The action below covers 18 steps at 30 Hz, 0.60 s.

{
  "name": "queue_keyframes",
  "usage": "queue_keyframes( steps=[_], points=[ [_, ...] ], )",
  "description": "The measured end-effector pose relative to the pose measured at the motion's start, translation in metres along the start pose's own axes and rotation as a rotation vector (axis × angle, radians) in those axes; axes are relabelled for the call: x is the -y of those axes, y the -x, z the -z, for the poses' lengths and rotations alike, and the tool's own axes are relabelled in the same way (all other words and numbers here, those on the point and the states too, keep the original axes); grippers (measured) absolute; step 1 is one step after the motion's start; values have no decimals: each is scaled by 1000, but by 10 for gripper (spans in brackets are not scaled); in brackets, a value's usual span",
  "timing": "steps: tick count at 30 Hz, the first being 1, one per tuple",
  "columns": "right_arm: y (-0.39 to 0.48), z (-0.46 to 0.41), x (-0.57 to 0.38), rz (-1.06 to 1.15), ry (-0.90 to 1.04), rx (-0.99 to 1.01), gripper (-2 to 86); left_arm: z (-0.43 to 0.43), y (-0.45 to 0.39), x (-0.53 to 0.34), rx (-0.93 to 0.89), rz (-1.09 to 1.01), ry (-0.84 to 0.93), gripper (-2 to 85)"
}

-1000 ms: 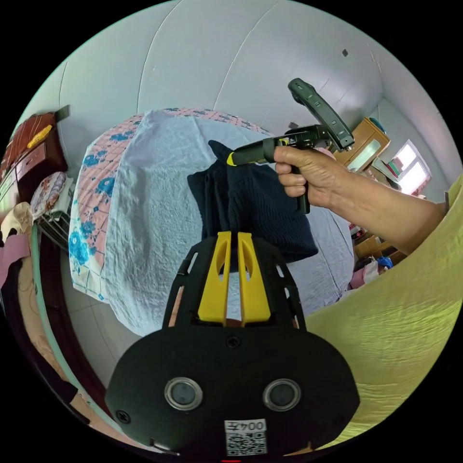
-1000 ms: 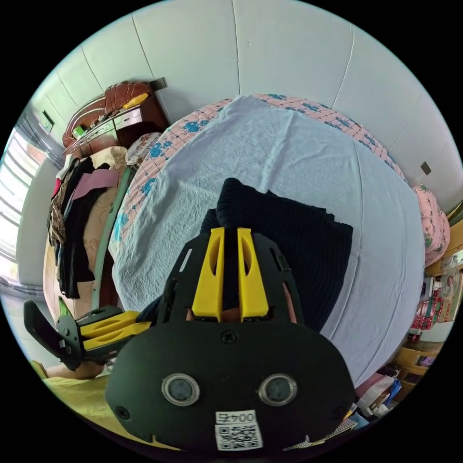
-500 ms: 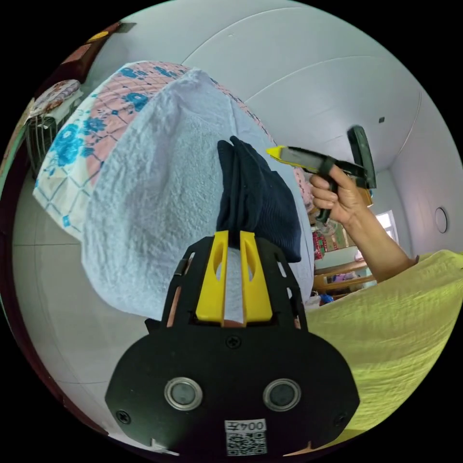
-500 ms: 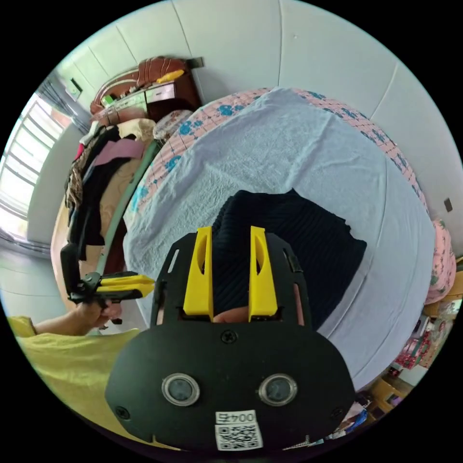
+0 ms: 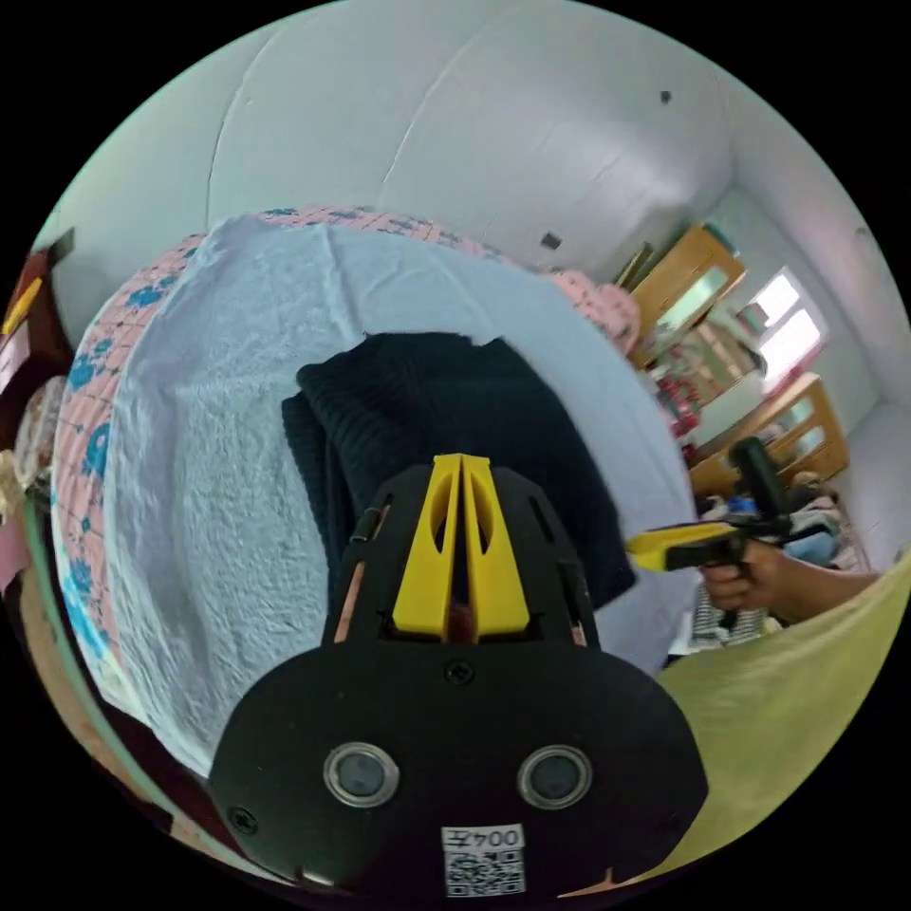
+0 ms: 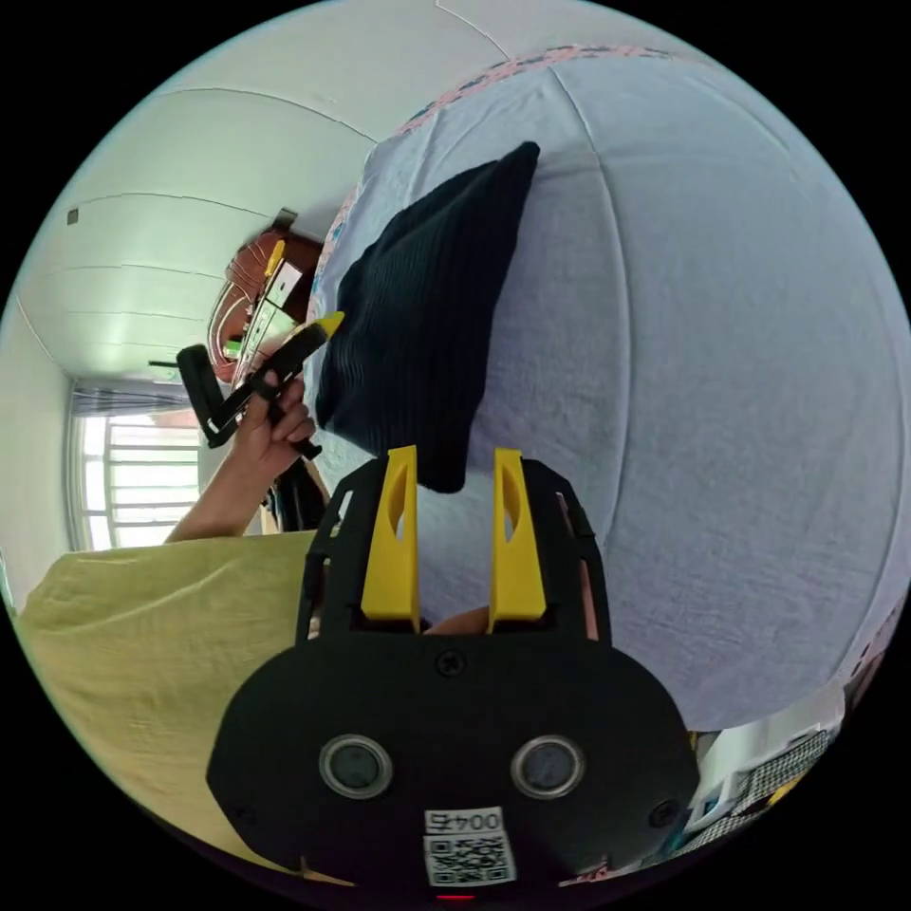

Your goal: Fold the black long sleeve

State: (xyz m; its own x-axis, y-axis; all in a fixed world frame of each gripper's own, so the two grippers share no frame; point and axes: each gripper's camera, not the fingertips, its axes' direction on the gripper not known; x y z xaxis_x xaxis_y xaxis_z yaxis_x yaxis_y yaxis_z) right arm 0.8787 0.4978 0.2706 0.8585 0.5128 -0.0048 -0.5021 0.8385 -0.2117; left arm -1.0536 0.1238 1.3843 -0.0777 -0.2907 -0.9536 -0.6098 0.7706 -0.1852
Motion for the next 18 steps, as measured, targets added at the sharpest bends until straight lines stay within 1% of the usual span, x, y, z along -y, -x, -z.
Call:
queue_keyframes(
  steps=[1,4,7,9,10,12,13,14,16,18],
  points=[
    [-7,3,-2,-2,10,27,125,-14,6,1,84,28,43,2],
    [-14,14,-2,10,37,71,126,-18,36,-9,-27,187,-22,1],
    [-23,29,2,-33,50,211,114,-18,45,-12,-67,223,-43,1],
    [-25,36,6,-47,54,250,85,-20,50,-14,-91,240,-59,1],
    [-21,40,9,-21,66,247,61,-22,54,-16,-113,249,-73,1],
    [-10,49,12,35,83,138,52,-23,61,-18,-148,258,-86,0],
    [-3,52,12,97,102,-5,52,-24,65,-18,-173,263,-89,0],
    [-3,58,11,127,97,-24,54,-25,70,-19,-196,277,-95,0],
    [-8,70,14,96,111,40,60,-27,74,-18,-217,287,-95,0],
    [1,87,17,142,131,32,73,-28,76,-16,-216,282,-89,0]
  ],
)
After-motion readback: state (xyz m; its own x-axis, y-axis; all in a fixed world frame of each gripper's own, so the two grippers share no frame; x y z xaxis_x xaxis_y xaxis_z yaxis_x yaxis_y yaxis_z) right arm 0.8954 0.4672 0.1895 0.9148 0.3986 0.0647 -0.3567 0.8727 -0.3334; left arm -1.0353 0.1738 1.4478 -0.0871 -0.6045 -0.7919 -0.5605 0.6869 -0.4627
